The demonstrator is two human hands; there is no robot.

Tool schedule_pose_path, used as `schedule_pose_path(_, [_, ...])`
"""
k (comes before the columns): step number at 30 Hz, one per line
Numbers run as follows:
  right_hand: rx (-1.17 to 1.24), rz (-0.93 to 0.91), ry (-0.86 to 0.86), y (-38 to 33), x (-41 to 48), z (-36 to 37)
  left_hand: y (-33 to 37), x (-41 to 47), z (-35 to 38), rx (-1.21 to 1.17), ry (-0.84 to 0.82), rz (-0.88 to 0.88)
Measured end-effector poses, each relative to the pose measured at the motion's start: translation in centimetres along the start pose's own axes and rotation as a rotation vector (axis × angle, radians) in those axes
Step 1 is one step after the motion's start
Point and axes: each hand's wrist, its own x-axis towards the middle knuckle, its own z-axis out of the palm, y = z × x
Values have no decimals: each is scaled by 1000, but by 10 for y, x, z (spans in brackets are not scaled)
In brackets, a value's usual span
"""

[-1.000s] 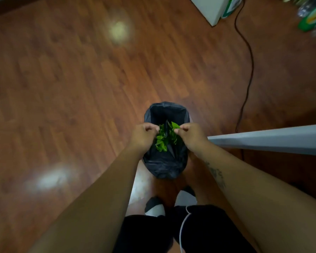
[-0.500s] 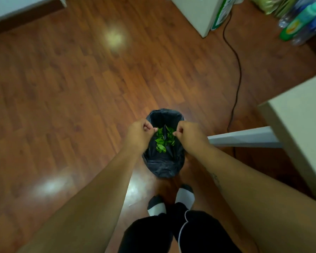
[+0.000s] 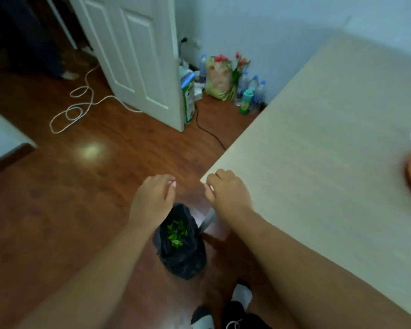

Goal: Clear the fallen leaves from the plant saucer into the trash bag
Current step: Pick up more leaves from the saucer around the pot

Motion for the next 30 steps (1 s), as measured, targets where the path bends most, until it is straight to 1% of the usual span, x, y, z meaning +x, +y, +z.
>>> schedule_pose_path(3, [-60,159,34,49,-29,-38,51,14,6,8,10,198])
schedule_pose_path(6, [-59,312,63,95,-61,-72,106,25,20,-15,-2,309])
schedule_pose_path(10, [-57,518,136,161,-116,-109,190,32,53,-65,-99,481])
schedule_pose_path(14, [-65,699,223,228,-177,-132,276,31,93,-85,-214,580])
schedule_pose_path(18, [6,882,247,296,-230,-149,347,23,134,-90,-304,670])
schedule_pose_path(20, [35,956,269,332,-253,-157,382,20,154,-97,-341,680])
schedule_pose_path(24, [84,1045,250,402,-284,-171,449,20,198,-92,-396,695])
schedule_pose_path(27, [117,1040,241,444,-292,-178,491,24,227,-69,-431,689])
schedule_pose_path(30, [149,1028,195,476,-292,-179,529,28,255,-39,-422,723])
